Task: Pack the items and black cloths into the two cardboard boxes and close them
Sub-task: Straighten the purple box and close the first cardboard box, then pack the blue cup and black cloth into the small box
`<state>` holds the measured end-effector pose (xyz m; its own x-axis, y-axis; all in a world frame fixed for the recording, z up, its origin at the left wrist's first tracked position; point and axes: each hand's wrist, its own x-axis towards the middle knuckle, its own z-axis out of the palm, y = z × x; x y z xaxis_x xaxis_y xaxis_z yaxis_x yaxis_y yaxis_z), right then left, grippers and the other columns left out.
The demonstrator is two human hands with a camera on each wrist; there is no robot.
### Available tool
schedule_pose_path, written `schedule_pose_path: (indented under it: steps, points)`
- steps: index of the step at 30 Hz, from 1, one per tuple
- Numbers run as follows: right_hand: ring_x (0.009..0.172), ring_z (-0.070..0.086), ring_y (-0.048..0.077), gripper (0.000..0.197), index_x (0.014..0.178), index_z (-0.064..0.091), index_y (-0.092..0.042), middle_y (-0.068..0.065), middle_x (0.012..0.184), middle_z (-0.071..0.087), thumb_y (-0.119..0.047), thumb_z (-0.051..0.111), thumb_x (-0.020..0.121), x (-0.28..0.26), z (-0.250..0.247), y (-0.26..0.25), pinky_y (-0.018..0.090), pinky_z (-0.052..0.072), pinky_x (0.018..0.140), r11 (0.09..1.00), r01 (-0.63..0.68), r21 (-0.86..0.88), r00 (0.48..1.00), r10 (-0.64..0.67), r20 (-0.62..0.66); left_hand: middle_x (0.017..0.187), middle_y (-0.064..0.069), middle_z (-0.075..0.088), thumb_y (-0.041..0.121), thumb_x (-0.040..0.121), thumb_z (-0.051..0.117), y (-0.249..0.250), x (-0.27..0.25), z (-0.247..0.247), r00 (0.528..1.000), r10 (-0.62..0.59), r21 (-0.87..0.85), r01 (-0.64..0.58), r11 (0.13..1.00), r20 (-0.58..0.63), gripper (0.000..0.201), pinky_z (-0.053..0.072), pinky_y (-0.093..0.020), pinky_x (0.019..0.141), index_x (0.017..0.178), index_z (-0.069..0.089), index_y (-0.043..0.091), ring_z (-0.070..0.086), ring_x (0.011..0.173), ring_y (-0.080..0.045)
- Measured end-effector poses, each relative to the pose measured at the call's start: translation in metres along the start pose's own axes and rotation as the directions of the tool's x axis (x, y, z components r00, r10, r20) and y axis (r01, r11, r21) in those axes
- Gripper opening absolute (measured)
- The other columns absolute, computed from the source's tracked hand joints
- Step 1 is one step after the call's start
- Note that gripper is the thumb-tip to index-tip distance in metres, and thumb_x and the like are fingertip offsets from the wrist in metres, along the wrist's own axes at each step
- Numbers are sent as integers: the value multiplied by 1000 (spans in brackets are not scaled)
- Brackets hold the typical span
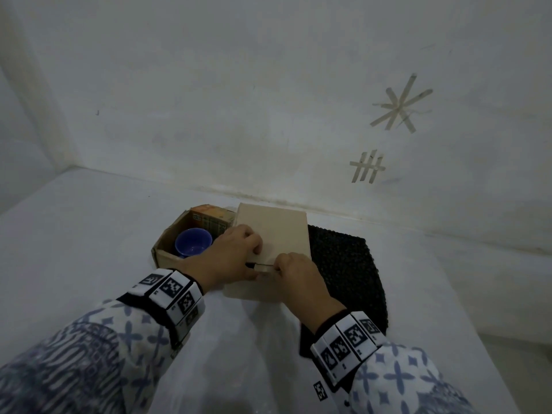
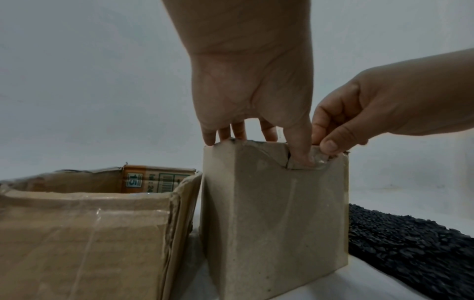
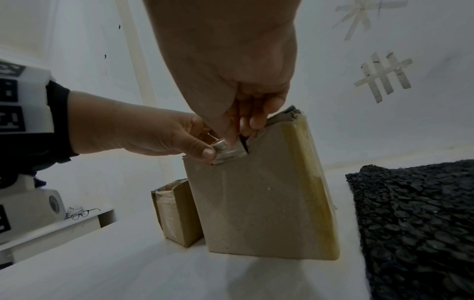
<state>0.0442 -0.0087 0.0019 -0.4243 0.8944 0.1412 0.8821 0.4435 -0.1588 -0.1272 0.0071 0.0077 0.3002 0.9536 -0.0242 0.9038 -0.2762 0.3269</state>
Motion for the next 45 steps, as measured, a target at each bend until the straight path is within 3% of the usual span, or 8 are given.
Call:
schedule_pose_path:
  steps: [3, 7, 17, 21, 27, 35, 40, 45]
  points:
    - [63, 61, 22, 26, 73, 63, -18, 2, 74, 62, -22, 83, 56, 4, -11, 2, 28, 44, 49, 985, 1, -172, 1000, -4, -18, 131, -3, 41, 38, 76, 72, 2, 2, -2, 1000, -14, 19, 14, 1000, -8, 54, 34, -30, 98, 122, 47, 25, 38, 121, -24]
    - [130, 38, 31, 39, 130, 50, -21, 10, 143, 40, -31, 49, 92, 12, -8, 15, 44, 40, 100, 998, -3, -66, 992, 11, 128, 140, -8, 33, 44, 84, 63, 3, 2, -4, 999, -27, 72, 24, 997, 43, 68, 32, -38, 105, 143, 32, 37, 30, 129, -28]
    - [114, 56, 26, 33, 114, 66, -17, 7, 122, 62, -35, 46, 94, 15, -6, 28, 35, 47, 90, 998, 61, 28, 996, -62, 56, 142, -7, 28, 43, 84, 63, 2, 7, -7, 991, -67, 35, 64, 997, 113, 61, 26, -38, 110, 140, 39, 38, 25, 131, -29]
    - [106, 58, 27, 24, 107, 66, -9, 12, 113, 65, -19, 49, 94, 8, -13, 75, 26, 41, 81, 872, -318, 372, 928, 366, -67, 147, -2, 25, 52, 80, 64, 9, 13, -9, 993, -60, 38, 56, 998, 97, 61, 16, -43, 115, 135, 41, 38, 21, 137, -28]
    - [123, 45, 31, 52, 133, 44, -5, 16, 136, 42, -31, 57, 90, -26, 43, 109, 32, 41, 99, 841, -541, 1, 727, 467, 504, 150, -2, 26, 41, 86, 57, 40, 29, 5, 992, 5, -23, -2, 1000, 126, 54, 16, -41, 115, 136, 41, 28, 21, 140, -26]
    - [114, 54, 26, 27, 113, 62, -4, 16, 125, 57, -7, 43, 95, -41, 63, 122, 22, 38, 88, 909, -417, 14, 842, 380, 382, 148, 0, 26, 33, 85, 56, 50, 33, 17, 995, -49, -118, 59, 991, 85, 53, 16, -40, 116, 135, 40, 29, 18, 140, -24]
    - [116, 56, 29, 32, 119, 62, 0, 16, 126, 61, -15, 56, 92, -25, 18, 126, 30, 42, 95, 664, -642, 383, 766, 532, 362, 144, 0, 32, 28, 85, 59, 45, 33, 12, 995, -43, -221, 62, 973, 88, 50, 23, -39, 114, 132, 44, 28, 25, 136, -23]
    - [71, 56, 25, 13, 71, 60, -11, 13, 75, 60, -8, 59, 84, 3, -49, 96, 37, 44, 67, 401, -459, 793, 766, 630, 125, 142, -1, 39, 32, 93, 55, 49, 36, -9, 997, -55, -612, 76, 787, 53, 50, 41, -36, 102, 139, 37, 25, 43, 127, -21]
